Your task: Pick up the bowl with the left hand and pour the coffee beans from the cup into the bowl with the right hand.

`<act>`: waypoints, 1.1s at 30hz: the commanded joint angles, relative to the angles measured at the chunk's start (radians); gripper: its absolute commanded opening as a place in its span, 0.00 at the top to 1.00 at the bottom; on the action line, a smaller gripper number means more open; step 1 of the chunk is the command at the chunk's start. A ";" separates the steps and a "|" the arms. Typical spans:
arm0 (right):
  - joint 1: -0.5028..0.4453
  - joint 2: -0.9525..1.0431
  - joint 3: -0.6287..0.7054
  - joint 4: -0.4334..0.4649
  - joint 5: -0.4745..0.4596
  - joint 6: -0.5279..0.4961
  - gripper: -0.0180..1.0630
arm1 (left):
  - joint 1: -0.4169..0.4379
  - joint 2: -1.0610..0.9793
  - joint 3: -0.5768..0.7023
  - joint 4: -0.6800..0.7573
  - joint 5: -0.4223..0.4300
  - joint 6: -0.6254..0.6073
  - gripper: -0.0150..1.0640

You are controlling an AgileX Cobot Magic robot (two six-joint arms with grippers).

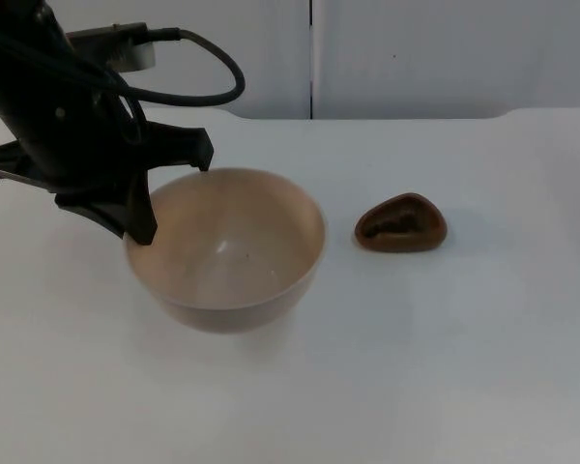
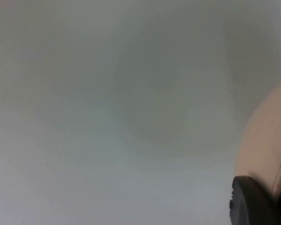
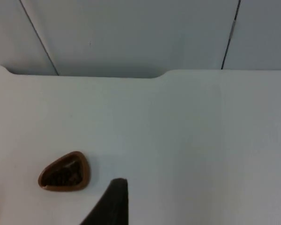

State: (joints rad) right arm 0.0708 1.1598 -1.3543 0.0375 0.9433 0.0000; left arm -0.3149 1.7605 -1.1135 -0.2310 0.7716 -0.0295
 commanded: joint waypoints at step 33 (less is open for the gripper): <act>0.302 0.705 -0.446 0.014 0.212 0.056 0.02 | 0.002 -0.016 0.002 -0.013 -0.001 -0.001 0.99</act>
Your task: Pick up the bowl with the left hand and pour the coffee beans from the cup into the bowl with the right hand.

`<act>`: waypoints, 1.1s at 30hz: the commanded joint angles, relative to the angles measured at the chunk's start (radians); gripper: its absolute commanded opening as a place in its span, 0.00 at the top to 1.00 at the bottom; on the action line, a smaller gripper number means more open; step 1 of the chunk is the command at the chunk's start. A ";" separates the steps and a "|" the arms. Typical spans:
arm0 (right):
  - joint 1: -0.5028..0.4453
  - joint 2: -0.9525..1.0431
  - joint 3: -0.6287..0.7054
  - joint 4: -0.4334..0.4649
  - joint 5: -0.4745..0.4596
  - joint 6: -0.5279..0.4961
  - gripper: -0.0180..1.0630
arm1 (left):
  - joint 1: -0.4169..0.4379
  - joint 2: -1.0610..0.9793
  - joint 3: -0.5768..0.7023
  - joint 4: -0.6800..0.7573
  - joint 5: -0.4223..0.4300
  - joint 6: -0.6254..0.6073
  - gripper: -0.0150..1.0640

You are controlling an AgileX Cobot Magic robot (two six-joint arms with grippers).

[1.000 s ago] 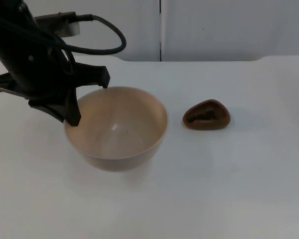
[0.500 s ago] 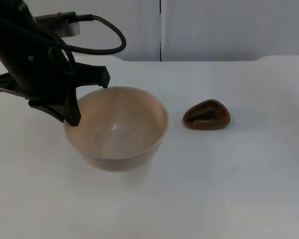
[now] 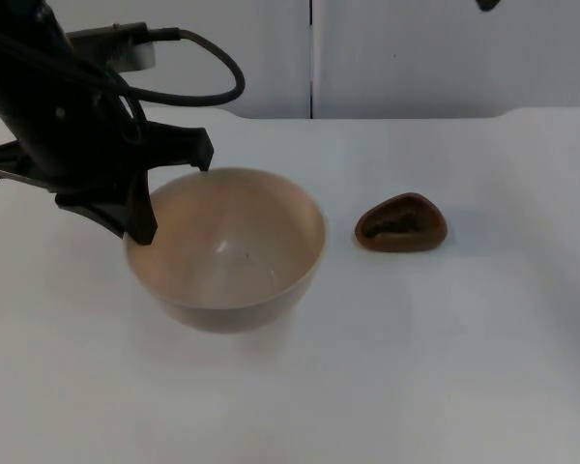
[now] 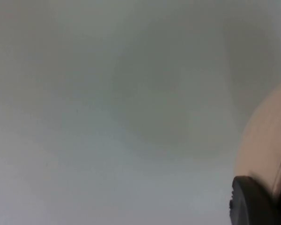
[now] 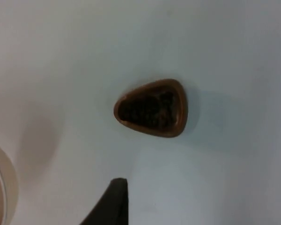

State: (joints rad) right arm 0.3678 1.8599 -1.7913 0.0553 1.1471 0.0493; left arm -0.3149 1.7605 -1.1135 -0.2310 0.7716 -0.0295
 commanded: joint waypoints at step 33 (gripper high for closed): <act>0.050 0.408 -0.078 -0.119 -0.195 0.094 0.06 | 0.002 -0.016 0.002 -0.022 -0.015 -0.001 0.99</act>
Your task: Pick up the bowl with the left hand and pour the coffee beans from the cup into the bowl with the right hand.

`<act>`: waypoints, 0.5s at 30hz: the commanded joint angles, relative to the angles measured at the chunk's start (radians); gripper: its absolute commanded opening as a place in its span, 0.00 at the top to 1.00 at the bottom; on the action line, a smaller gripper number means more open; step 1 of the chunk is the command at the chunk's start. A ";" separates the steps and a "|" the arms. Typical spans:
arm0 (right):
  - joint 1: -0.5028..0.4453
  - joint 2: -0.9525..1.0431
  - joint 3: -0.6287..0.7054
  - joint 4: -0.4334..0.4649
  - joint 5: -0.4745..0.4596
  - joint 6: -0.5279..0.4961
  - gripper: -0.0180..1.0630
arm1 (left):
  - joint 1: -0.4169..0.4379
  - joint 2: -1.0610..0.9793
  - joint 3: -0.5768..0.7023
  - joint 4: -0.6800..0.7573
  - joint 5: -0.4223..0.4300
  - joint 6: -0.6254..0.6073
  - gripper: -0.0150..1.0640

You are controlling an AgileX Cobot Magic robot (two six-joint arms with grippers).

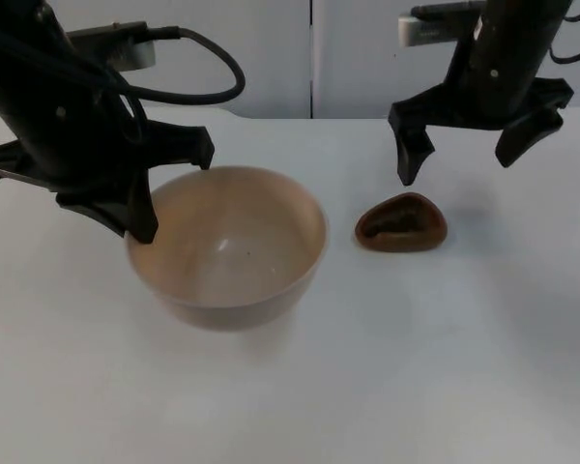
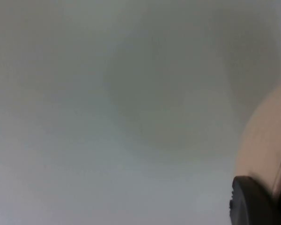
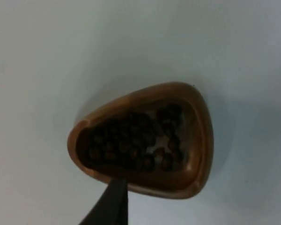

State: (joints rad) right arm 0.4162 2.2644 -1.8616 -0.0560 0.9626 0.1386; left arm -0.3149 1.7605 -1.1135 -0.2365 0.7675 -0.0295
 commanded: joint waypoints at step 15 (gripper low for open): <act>-0.040 0.016 -0.008 0.014 -0.061 -0.017 0.11 | 0.002 -0.016 0.002 -0.017 -0.021 -0.001 0.99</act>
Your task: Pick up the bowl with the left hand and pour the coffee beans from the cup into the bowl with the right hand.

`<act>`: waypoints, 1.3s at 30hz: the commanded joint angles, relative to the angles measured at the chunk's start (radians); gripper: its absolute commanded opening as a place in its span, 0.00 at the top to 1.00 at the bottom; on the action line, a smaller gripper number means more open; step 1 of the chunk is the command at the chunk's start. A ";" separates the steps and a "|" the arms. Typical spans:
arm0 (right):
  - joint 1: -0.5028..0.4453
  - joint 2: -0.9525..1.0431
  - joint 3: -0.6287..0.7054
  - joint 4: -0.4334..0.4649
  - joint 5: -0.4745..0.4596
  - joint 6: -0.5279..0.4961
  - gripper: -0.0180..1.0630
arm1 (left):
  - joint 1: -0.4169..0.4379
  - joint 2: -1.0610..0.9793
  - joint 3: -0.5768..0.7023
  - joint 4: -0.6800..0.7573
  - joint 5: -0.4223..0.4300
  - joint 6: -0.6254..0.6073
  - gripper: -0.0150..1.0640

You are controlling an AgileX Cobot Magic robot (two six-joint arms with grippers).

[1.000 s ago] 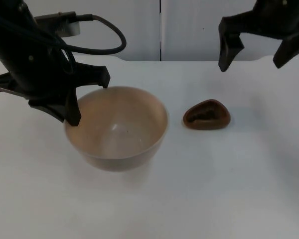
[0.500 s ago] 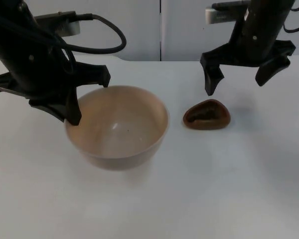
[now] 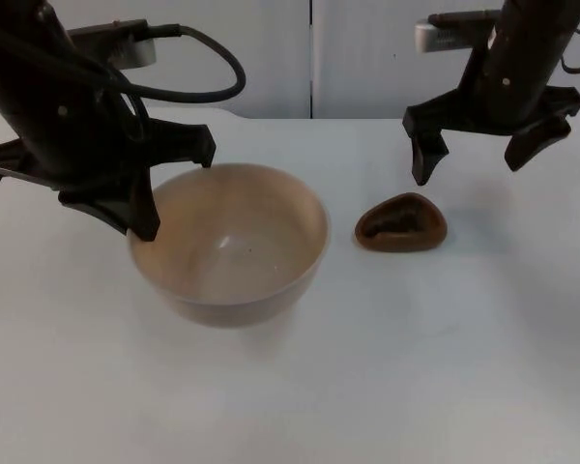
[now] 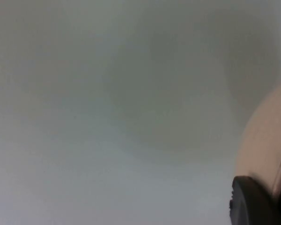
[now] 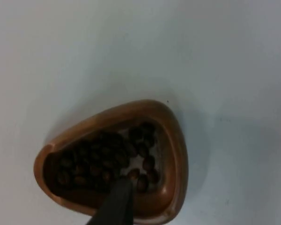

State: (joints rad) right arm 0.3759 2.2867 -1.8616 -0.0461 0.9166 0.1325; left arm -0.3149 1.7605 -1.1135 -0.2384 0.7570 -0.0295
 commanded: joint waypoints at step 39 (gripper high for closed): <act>-0.003 0.136 -0.008 0.026 -0.133 -0.010 0.24 | 0.002 -0.016 0.002 -0.015 -0.015 -0.001 0.99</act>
State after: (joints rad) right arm 0.3736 2.4223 -1.8616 -0.0163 0.7855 0.1306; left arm -0.3149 1.7605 -1.1135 -0.2384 0.7447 -0.0295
